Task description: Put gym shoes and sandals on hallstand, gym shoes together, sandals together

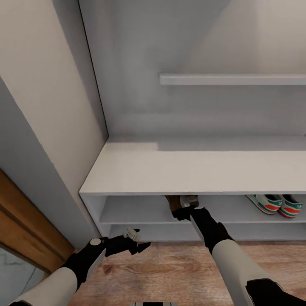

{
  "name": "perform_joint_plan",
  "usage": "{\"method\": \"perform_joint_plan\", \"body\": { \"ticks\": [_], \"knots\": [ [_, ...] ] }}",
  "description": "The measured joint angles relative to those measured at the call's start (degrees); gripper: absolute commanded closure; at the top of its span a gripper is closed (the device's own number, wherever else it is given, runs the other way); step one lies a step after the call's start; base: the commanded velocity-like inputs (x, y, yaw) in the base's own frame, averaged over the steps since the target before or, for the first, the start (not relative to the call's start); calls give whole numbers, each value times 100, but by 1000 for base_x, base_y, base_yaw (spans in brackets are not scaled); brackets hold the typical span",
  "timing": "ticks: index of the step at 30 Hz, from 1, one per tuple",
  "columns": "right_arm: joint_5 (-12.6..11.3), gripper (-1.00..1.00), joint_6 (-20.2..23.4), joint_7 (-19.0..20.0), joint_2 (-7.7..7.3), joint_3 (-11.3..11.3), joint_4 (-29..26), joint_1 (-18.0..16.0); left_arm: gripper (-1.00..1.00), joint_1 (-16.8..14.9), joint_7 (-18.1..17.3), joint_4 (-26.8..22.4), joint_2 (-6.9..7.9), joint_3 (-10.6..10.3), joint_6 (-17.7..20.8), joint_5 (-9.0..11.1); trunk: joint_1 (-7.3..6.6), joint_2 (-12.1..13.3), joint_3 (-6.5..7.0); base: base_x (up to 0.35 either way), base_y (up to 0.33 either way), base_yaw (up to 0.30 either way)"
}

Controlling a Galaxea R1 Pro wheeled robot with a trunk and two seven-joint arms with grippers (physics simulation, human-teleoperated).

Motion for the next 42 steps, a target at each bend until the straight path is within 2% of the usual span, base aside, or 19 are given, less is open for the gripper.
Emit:
{"method": "perform_joint_plan", "body": {
  "ticks": [42],
  "knots": [
    [0, 100, 0, 3, -7, 0, -6, 0, -100, 0, 1, 0, 0, 0, 0, 0, 1, 0, 0, 13, 1, -9]
  ]
}}
